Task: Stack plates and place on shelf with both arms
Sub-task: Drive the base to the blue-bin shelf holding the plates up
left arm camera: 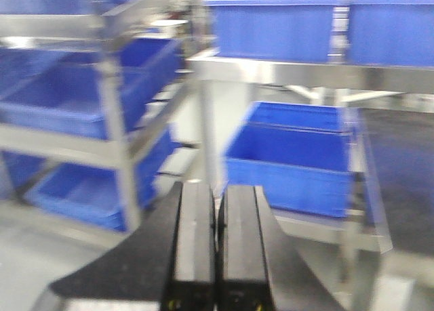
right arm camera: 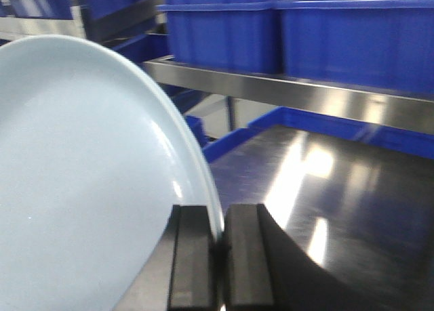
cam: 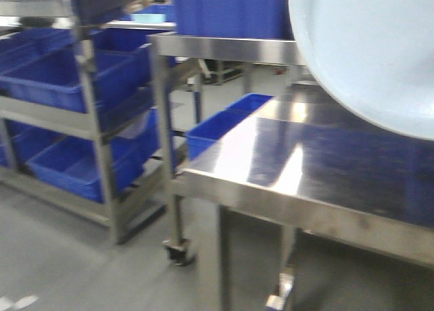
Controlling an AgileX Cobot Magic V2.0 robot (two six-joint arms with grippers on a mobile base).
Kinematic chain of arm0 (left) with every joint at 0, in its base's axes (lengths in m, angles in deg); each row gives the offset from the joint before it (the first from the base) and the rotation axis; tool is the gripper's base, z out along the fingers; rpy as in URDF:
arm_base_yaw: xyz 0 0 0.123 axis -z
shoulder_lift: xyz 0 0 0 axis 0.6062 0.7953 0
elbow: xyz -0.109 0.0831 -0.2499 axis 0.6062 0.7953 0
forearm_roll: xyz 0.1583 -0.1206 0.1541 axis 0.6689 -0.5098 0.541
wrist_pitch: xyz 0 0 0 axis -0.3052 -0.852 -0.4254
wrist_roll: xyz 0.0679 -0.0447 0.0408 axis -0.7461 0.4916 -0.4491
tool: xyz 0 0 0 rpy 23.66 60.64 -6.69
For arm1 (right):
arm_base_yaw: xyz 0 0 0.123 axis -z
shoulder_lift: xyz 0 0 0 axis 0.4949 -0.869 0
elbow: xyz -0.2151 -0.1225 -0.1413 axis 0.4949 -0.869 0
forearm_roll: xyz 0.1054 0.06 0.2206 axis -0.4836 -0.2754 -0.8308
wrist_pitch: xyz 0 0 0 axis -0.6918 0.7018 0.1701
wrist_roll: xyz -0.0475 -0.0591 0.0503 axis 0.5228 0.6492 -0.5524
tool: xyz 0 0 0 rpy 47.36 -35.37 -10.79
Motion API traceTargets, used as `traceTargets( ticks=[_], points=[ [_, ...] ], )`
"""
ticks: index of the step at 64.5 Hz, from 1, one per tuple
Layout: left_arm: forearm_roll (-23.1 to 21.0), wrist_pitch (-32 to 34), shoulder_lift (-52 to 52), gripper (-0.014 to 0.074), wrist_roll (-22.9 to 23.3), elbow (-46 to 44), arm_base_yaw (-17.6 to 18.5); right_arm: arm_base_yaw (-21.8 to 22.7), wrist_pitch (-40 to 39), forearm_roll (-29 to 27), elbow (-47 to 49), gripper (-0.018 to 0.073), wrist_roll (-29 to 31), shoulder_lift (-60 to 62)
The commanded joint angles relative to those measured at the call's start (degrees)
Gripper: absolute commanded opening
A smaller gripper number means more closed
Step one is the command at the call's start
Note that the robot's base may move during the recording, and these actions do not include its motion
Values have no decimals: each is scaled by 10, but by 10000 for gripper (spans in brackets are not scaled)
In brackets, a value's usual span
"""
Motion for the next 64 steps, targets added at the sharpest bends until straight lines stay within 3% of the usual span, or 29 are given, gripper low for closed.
traceTargets(
  ticks=[1,64],
  points=[
    [0,45,4,82,2,-19,1,4,-59,1,19,56,2,-2],
    [0,45,4,82,2,-19,1,4,-59,1,19,56,2,-2]
  ],
)
